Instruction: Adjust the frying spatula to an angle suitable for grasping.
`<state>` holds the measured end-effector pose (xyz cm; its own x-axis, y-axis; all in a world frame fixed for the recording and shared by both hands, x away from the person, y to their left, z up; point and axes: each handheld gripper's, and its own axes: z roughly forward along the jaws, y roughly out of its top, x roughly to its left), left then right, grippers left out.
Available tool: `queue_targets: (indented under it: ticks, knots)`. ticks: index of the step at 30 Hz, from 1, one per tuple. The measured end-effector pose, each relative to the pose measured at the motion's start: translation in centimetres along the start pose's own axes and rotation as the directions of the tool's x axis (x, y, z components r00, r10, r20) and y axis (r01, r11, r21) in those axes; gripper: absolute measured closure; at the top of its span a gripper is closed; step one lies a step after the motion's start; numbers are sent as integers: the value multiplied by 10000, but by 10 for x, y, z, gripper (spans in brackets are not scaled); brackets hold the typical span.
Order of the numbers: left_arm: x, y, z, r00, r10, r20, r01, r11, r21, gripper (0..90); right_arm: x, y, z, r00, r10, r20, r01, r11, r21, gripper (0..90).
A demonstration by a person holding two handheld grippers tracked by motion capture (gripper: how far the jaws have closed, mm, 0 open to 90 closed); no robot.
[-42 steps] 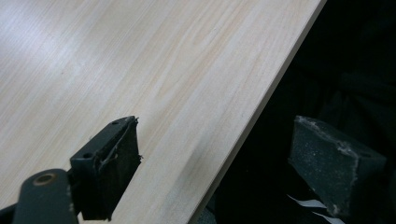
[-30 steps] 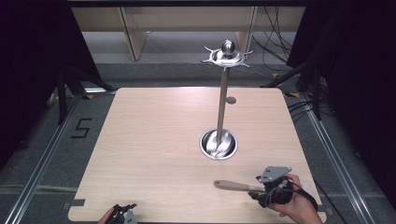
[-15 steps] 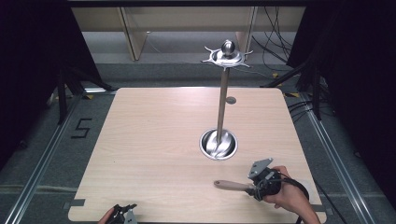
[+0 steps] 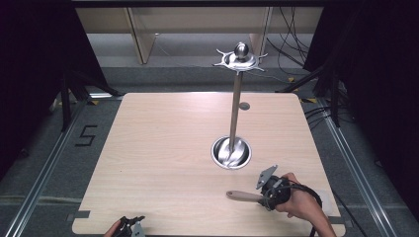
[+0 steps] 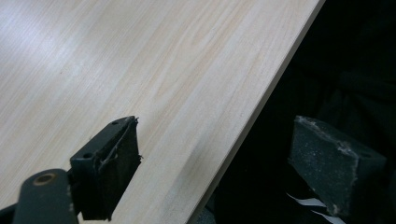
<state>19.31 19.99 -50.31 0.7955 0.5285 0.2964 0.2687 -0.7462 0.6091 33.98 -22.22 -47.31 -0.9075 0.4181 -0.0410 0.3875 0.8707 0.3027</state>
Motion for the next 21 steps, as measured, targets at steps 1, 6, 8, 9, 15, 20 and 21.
queue_targets:
  ticks: [1,6,8,9,15,20,21]
  knots:
    - [0,0,0,10000,11,-44,-11,10000,26,152,-2,1,1,9997,-239,46,238,9997,41,652]
    - [-1,0,1,9996,15,-279,-14,10000,36,152,-3,3,2,10000,-29,-3,30,9994,336,665]
    - [0,0,1,9998,38,-189,-37,10000,60,152,-4,4,4,10000,7,-93,-3,9992,403,673]
    - [0,0,0,9999,24,-139,-24,10000,6,152,-5,4,5,9999,-43,-135,50,9986,532,680]
    - [-1,0,0,9996,48,-264,-47,10000,35,152,-6,9,5,9996,-175,-219,193,9962,846,700]
    - [0,0,0,9999,34,-131,-34,10000,29,152,-4,14,6,9988,-484,-30,484,9907,1275,711]
    - [0,0,0,9999,22,-165,-22,10000,30,152,-4,16,6,9986,-531,-5,527,9892,1366,717]
